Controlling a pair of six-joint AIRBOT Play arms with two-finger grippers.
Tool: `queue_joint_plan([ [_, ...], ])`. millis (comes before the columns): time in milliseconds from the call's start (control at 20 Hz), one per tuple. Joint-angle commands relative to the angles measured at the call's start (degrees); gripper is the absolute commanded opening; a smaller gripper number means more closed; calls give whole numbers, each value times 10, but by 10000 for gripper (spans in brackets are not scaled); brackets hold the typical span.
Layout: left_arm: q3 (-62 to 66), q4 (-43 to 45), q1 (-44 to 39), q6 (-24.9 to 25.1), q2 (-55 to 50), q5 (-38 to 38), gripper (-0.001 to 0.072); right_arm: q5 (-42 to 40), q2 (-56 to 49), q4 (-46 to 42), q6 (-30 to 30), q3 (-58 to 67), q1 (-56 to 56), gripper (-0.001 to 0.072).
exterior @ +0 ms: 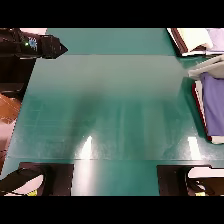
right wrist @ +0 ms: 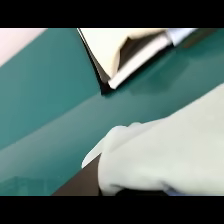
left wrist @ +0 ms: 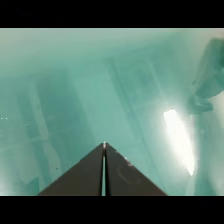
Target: Fold the shirts.
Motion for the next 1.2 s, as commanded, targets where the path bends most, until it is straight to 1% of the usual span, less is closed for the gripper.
queue_joint_plan([
  [0,0,-6,0,0,0,-1,28,30,3,1,0,82,-3,15],
  [100,0,-6,0,0,0,-7,29,25,30,-16,0,69,-3,15],
  [250,0,-6,0,2,0,-22,29,17,85,-103,0,7,-3,15],
  [650,0,-6,0,5,0,-37,28,72,224,-292,0,-183,-3,15],
  [800,0,-5,0,6,0,-41,29,94,266,-315,0,-263,-15,15],
  [900,0,-5,0,6,0,-41,28,111,286,-315,0,-315,-45,16],
  [1000,0,-6,0,19,0,-41,28,115,303,-315,0,-362,-83,18],
  [1050,0,-6,0,20,0,-41,28,113,309,-315,0,-384,-102,38],
  [1100,0,-6,0,20,0,-41,28,113,315,-315,0,-404,-123,182],
  [1150,0,-5,0,20,0,-41,28,108,320,-314,0,-420,-140,379],
])
